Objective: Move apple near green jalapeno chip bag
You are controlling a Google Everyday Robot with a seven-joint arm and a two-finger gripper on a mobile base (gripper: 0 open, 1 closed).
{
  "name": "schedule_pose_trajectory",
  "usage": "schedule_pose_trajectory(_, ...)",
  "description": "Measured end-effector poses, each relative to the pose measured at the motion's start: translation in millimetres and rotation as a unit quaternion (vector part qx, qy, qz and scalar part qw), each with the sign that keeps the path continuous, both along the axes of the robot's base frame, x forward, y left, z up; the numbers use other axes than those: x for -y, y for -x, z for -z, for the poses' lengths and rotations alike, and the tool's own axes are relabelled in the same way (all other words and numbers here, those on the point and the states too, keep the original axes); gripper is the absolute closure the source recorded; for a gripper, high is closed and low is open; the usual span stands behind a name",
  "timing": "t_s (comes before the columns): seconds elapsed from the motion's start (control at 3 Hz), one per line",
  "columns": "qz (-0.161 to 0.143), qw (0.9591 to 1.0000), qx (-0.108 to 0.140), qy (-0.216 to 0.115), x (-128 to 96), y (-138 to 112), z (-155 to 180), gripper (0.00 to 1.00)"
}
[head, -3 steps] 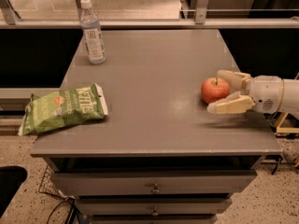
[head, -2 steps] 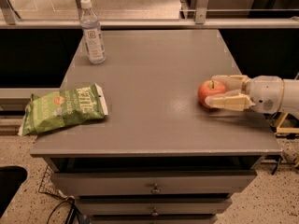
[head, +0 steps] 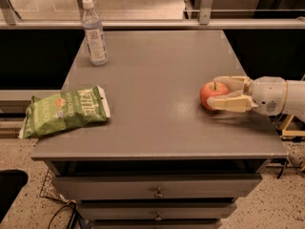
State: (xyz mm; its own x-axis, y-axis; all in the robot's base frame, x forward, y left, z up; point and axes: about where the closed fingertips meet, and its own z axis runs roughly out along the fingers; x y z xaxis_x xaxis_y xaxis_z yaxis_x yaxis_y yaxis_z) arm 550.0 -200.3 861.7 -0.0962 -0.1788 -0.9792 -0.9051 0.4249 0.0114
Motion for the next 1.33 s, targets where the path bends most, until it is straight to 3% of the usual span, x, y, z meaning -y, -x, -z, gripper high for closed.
schedule_pose_trajectory(0.33,-0.002,1.0000,0.000,0.000,-2.2,-0.3,-0.1,1.00)
schedule_pose_trajectory(0.67,-0.015,0.9998,0.007,-0.011,-15.8,10.9,-18.9,1.00)
schedule_pose_trajectory(1.0,-0.043,0.9986,0.025,-0.017,-50.2,44.8,-48.9,1.00)
schedule_pose_trajectory(1.33,-0.076,0.9966,0.028,-0.014,-99.9,82.6,-54.9,1.00)
